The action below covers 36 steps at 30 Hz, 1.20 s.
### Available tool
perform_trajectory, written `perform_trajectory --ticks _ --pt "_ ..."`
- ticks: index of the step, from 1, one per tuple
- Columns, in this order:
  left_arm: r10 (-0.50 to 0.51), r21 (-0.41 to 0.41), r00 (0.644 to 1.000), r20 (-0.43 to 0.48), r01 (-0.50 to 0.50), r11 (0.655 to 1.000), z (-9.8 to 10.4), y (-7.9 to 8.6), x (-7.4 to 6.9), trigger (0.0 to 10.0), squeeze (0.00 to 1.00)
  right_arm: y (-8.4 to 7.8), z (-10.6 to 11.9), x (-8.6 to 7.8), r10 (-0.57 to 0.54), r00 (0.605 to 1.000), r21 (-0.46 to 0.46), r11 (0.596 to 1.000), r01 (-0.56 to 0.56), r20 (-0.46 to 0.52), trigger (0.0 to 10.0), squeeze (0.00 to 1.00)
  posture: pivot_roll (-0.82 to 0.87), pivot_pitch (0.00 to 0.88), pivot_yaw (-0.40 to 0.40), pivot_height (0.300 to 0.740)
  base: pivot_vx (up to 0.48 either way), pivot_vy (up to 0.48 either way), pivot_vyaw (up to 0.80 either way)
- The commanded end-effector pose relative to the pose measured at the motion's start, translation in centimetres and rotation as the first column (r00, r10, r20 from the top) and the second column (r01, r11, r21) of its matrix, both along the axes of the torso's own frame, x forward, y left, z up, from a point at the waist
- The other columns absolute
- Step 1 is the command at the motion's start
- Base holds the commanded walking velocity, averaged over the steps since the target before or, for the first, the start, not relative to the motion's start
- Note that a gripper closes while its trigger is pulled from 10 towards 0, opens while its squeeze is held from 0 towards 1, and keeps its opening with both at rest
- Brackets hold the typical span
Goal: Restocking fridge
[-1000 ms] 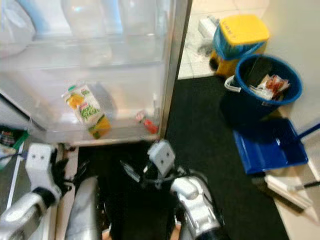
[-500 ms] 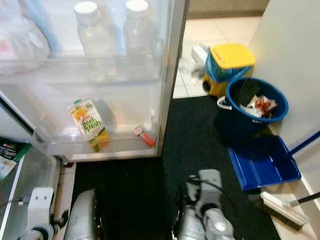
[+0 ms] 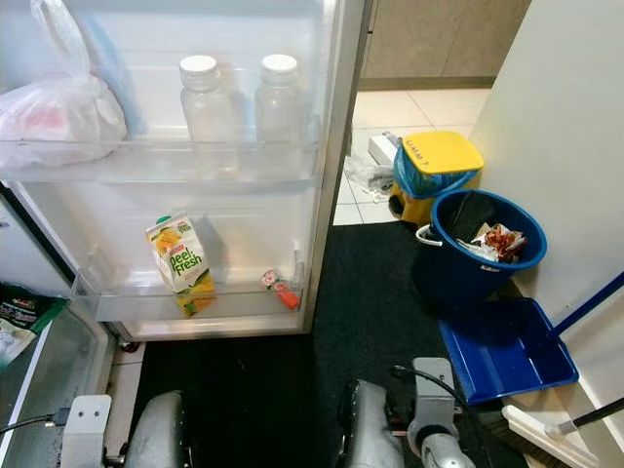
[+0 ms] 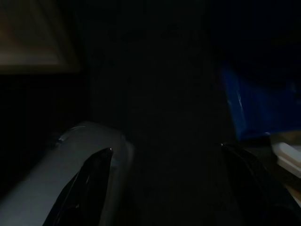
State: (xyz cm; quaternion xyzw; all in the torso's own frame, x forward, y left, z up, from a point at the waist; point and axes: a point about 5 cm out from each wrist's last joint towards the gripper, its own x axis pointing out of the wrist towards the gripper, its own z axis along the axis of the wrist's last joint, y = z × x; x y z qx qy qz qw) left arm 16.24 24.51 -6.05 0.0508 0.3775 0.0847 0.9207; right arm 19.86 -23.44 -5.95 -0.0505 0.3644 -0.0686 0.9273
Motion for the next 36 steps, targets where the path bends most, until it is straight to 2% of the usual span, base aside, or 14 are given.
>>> perform_trajectory --ticks 1,2,3,4,6,9,16,23,28,30,31,32,34,36 --pt "0.027 -0.036 0.999 0.047 -0.025 0.999 0.1 -0.9 0.6 10.0 0.0 0.0 0.2 0.2 -0.028 0.999 0.003 1.0 0.027 0.026 10.0 0.0 0.02 0.037 -0.075 0.505 0.0 0.0 0.0" --pt "0.058 -0.074 0.99 0.132 -0.049 0.996 1.0 -1.2 2.2 10.0 0.0 0.4 0.9 1.3 -0.056 0.994 0.018 0.998 0.054 0.096 10.0 0.0 0.03 0.037 -0.075 0.505 0.0 0.0 0.0" --pt "0.058 -0.074 0.99 0.132 -0.049 0.996 1.0 -1.2 2.2 10.0 0.0 0.4 0.9 1.3 -0.056 0.994 0.018 0.998 0.054 0.096 10.0 0.0 0.03 0.037 -0.075 0.505 0.0 0.0 0.0" --pt "0.068 -0.094 0.982 0.177 -0.052 0.994 1.6 -1.3 3.1 10.0 0.0 0.7 1.2 1.9 -0.077 0.989 0.029 0.997 0.074 0.129 10.0 0.0 0.03 0.036 -0.074 0.505 0.0 0.0 0.0" --pt "0.068 -0.094 0.982 0.177 -0.052 0.994 1.6 -1.3 3.1 10.0 0.0 0.7 1.2 1.9 -0.077 0.989 0.029 0.997 0.074 0.129 10.0 0.0 0.03 0.036 -0.074 0.505 0.0 0.0 0.0" --pt "0.082 -0.136 0.954 0.289 -0.044 0.99 3.3 -2.3 5.0 10.0 0.0 2.4 1.6 2.6 -0.117 0.975 0.055 0.993 0.108 0.189 10.0 0.0 0.03 0.03 -0.073 0.505 0.0 0.0 0.0" --pt "0.046 -0.101 0.954 0.296 -0.017 0.995 3.0 -2.6 4.6 10.0 0.0 3.0 1.8 2.7 -0.071 0.973 0.008 0.997 0.071 0.218 10.0 0.0 0.03 0.024 -0.074 0.505 0.0 0.0 0.0" --pt "0.043 -0.083 0.948 0.315 -0.018 0.996 3.1 -2.3 4.4 10.0 0.0 1.9 2.4 3.2 -0.062 0.966 -0.029 0.997 0.071 0.25 10.0 0.0 0.02 0.024 -0.077 0.534 0.0 0.0 0.0" --pt "0.03 -0.058 0.94 0.339 -0.011 0.998 3.6 -2.1 4.4 10.0 0.0 1.9 2.6 3.2 -0.052 0.962 -0.045 0.997 0.066 0.269 10.0 0.0 0.02 0.024 -0.074 0.544 0.0 0.0 0.0" --pt "-0.011 -0.038 0.899 0.438 0.03 0.999 5.9 -2.1 4.5 10.0 0.0 2.0 3.9 4.0 -0.04 0.932 -0.074 0.995 0.071 0.361 10.0 0.0 0.02 0.028 -0.076 0.553 0.0 0.0 0.0" --pt "-0.011 -0.038 0.899 0.438 0.03 0.999 5.9 -2.1 4.5 10.0 0.0 2.0 3.9 4.0 -0.04 0.932 -0.074 0.995 0.071 0.361 10.0 0.0 0.02 0.028 -0.076 0.553 0.0 0.0 0.0" --pt "-0.031 -0.026 0.878 0.478 0.05 0.998 7.1 -2.1 4.3 10.0 0.0 2.2 4.5 4.2 -0.044 0.916 -0.08 0.993 0.083 0.399 10.0 0.0 0.03 0.032 -0.075 0.553 0.0 0.0 0.0" --pt "-0.043 -0.018 0.864 0.502 0.06 0.998 7.8 -2.2 4.1 10.0 0.0 2.4 4.8 4.3 -0.045 0.906 -0.083 0.993 0.087 0.42 10.0 0.0 0.05 0.031 -0.08 0.553 0.0 0.0 0.0" --pt "-0.049 0.005 0.843 0.536 0.055 0.998 9.1 -1.7 3.4 10.0 0.0 3.8 5.0 3.3 0.052 0.895 -0.137 0.991 0.011 0.443 10.0 0.0 0.06 0.031 -0.088 0.562 0.0 0.0 0.0"
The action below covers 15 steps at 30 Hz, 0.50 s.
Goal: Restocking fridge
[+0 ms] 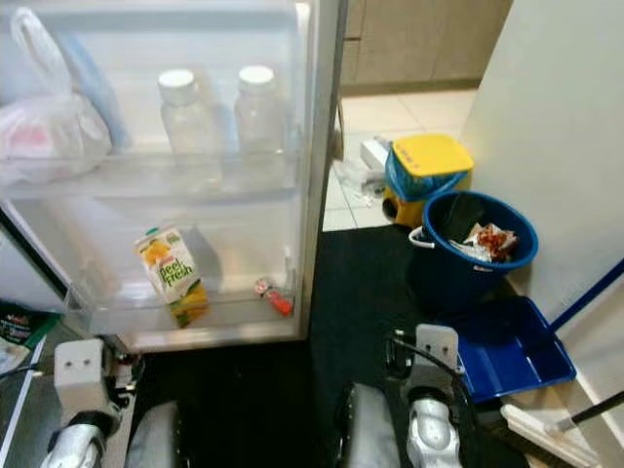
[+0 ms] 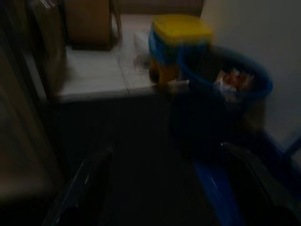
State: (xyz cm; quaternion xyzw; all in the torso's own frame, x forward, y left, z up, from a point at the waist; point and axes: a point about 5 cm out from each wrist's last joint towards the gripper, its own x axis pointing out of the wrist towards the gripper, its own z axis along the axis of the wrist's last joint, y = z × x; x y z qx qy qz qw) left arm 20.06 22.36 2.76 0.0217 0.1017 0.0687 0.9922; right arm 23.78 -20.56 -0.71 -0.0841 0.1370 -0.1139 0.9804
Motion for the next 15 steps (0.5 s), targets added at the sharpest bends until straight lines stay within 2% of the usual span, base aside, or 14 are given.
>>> perform_trajectory --ticks 1,4,9,10,11,15 --pt "-0.001 0.022 1.0 0.006 0.001 1.0 0.8 0.6 -0.6 10.0 0.0 1.4 0.1 -1.1 0.083 0.997 -0.047 0.996 -0.082 0.008 10.0 0.0 0.07 0.035 -0.092 0.567 0.0 0.0 0.0" --pt "-0.006 0.029 1.0 0.027 0.006 1.0 1.6 0.7 -0.8 10.0 0.0 1.5 0.9 -1.4 0.1 0.994 -0.067 0.993 -0.097 0.041 10.0 0.0 0.07 0.037 -0.094 0.576 0.0 0.0 0.0" --pt "-0.029 0.028 0.998 0.053 0.028 0.999 2.8 0.1 -0.8 10.0 0.0 1.1 2.3 -0.9 0.08 0.993 -0.076 0.994 -0.073 0.092 10.0 0.0 0.07 0.042 -0.092 0.59 0.0 0.0 0.0" --pt "-0.061 0.021 0.995 0.076 0.059 0.998 4.0 -0.8 -0.6 10.0 0.0 1.6 4.0 -0.3 0.089 0.984 -0.081 0.994 -0.077 0.152 10.0 0.0 0.07 0.041 -0.09 0.6 0.0 0.0 0.0" --pt "-0.069 0.019 0.994 0.084 0.067 0.998 4.3 -1.0 -0.5 10.0 0.0 1.8 4.6 -0.1 0.091 0.981 -0.079 0.994 -0.078 0.171 10.0 0.0 0.07 0.041 -0.09 0.605 0.0 0.0 0.0" --pt "-0.074 0.018 0.993 0.089 0.072 0.997 4.6 -1.1 -0.4 10.0 0.0 2.0 5.0 0.0 0.09 0.979 -0.078 0.994 -0.077 0.184 10.0 0.0 0.07 0.041 -0.09 0.609 0.0 0.0 0.0"
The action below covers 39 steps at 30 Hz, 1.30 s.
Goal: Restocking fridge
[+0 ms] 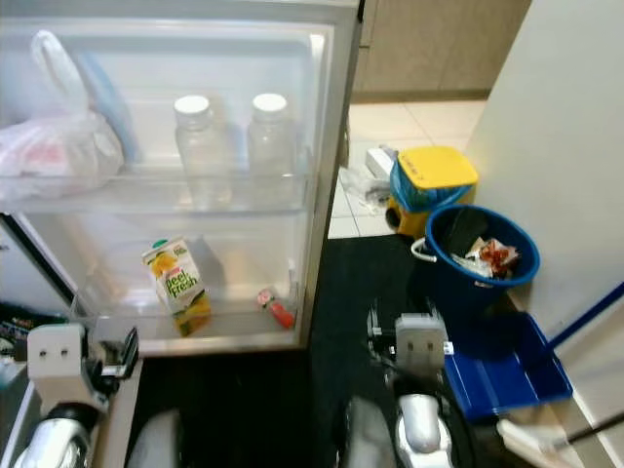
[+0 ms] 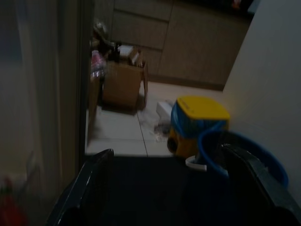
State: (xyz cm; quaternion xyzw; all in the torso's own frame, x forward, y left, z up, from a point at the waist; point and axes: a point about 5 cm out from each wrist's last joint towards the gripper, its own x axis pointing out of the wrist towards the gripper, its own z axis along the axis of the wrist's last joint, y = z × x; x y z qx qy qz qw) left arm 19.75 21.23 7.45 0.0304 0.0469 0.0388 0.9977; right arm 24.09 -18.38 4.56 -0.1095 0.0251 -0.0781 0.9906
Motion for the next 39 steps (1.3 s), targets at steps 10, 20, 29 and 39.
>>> perform_trajectory --ticks 10,20,29,39 --pt "-0.042 -0.003 0.999 -0.022 0.042 0.999 1.2 -0.4 -0.6 10.0 0.0 0.4 1.7 -0.5 0.003 1.0 0.0 1.0 -0.003 -0.007 10.0 0.0 0.08 0.03 -0.088 0.647 0.0 0.0 0.0" --pt "-0.045 -0.003 0.998 -0.039 0.045 0.999 1.3 -0.5 -0.6 10.0 0.0 0.3 1.9 -0.6 -0.003 1.0 -0.006 1.0 0.003 -0.029 10.0 0.0 0.07 0.024 -0.086 0.675 0.0 0.0 0.0" --pt "-0.048 0.001 0.998 -0.046 0.048 0.999 1.2 -0.4 -0.6 10.0 0.0 0.5 1.9 -0.8 0.009 0.999 -0.004 1.0 -0.009 -0.04 10.0 0.0 0.07 0.024 -0.085 0.693 0.0 0.0 0.0" --pt "-0.048 0.003 0.997 -0.053 0.049 0.999 1.2 -0.4 -0.4 10.0 0.0 0.7 2.0 -0.9 0.024 0.998 -0.001 1.0 -0.024 -0.056 10.0 0.0 0.07 0.025 -0.084 0.721 0.0 0.0 0.0"
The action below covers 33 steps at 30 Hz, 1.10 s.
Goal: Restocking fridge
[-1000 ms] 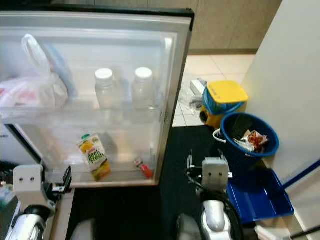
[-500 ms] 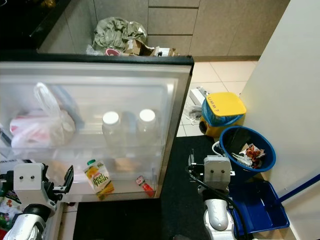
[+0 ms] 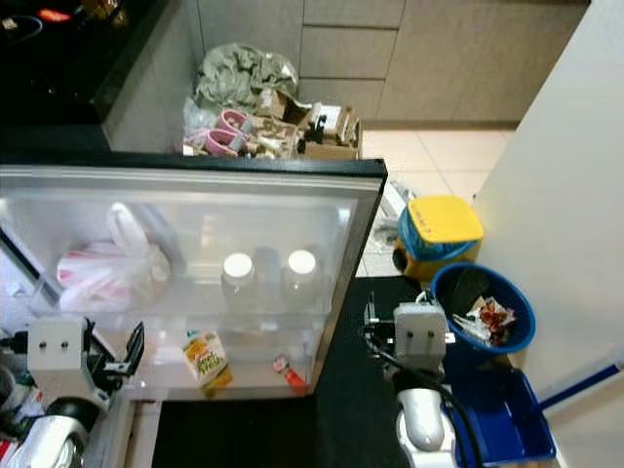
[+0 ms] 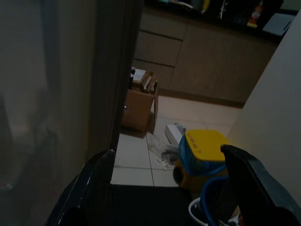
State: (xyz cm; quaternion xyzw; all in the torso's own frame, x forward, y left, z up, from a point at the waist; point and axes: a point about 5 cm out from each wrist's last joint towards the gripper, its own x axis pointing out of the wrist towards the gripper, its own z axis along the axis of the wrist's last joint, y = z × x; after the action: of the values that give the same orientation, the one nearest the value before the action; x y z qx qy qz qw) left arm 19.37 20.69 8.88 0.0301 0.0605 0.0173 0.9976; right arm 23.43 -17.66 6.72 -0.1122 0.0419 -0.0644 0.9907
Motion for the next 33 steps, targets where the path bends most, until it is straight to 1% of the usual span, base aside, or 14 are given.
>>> perform_trajectory --ticks 1,5,14,21,25,27,28,29,31,32,33 --pt "-0.007 0.009 1.0 -0.024 0.007 1.0 -0.2 0.1 -0.1 10.0 0.0 0.0 -0.1 -0.3 0.0 1.0 0.0 1.0 0.0 -0.019 10.0 0.0 0.07 0.025 -0.084 0.721 0.0 0.0 0.0" --pt "-0.008 0.009 1.0 -0.024 0.009 1.0 -0.1 0.1 0.1 10.0 0.0 0.1 -0.1 -0.3 0.004 1.0 -0.001 1.0 -0.004 -0.023 10.0 0.0 0.07 0.025 -0.084 0.74 0.0 0.0 0.0" --pt "-0.007 0.008 1.0 -0.024 0.007 1.0 -0.1 0.1 0.3 10.0 0.0 0.1 0.0 -0.5 0.012 0.999 -0.004 1.0 -0.012 -0.03 10.0 0.0 0.07 0.028 -0.087 0.74 0.0 0.0 0.0" --pt "-0.003 0.011 1.0 -0.031 0.003 1.0 -0.2 0.2 0.2 10.0 0.0 0.2 -0.1 -0.5 0.016 0.999 -0.005 1.0 -0.016 -0.034 10.0 0.0 0.07 0.029 -0.086 0.74 0.0 0.0 0.0" --pt "0.0 0.022 0.997 -0.081 0.002 1.0 -1.6 0.3 -0.2 10.0 0.0 0.6 -1.8 -0.8 0.073 0.992 0.012 0.997 -0.072 -0.107 10.0 0.0 0.07 0.029 -0.084 0.74 0.0 0.0 0.0" --pt "0.012 0.05 0.987 -0.158 -0.005 0.999 -3.7 0.8 -0.9 10.0 0.0 0.3 -3.8 -1.4 0.085 0.98 0.016 0.996 -0.084 -0.18 10.0 0.0 0.06 0.029 -0.081 0.74 0.0 0.0 0.0" --pt "0.012 0.05 0.987 -0.158 -0.005 0.999 -3.7 0.8 -0.9 10.0 0.0 0.3 -3.8 -1.4 0.085 0.98 0.016 0.996 -0.084 -0.18 10.0 0.0 0.06 0.029 -0.081 0.74 0.0 0.0 0.0" --pt "0.029 0.075 0.978 -0.207 -0.013 0.997 -5.1 1.3 -1.5 10.0 0.0 -0.1 -5.1 -1.8 0.079 0.968 0.009 0.997 -0.079 -0.237 10.0 0.0 0.06 0.028 -0.078 0.74 0.0 0.0 0.0" --pt "0.074 0.118 0.945 -0.318 -0.038 0.992 -7.9 2.4 -3.1 10.0 0.0 -1.2 -7.3 -2.5 0.054 0.943 0.005 0.998 -0.056 -0.328 10.0 0.0 0.05 0.028 -0.073 0.74 0.0 0.0 0.0" --pt "0.114 0.145 0.911 -0.396 -0.06 0.988 -9.7 3.4 -4.5 10.0 0.0 -1.9 -8.0 -2.9 0.026 0.932 0.015 1.0 -0.022 -0.36 10.0 0.0 0.05 0.027 -0.071 0.74 0.0 0.0 0.0" --pt "0.14 0.162 0.885 -0.444 -0.074 0.984 -10.8 4.1 -5.5 10.0 0.0 -2.4 -8.4 -3.1 0.007 0.927 0.024 1.0 0.002 -0.375 10.0 0.0 0.05 0.027 -0.071 0.74 0.0 0.0 0.0"
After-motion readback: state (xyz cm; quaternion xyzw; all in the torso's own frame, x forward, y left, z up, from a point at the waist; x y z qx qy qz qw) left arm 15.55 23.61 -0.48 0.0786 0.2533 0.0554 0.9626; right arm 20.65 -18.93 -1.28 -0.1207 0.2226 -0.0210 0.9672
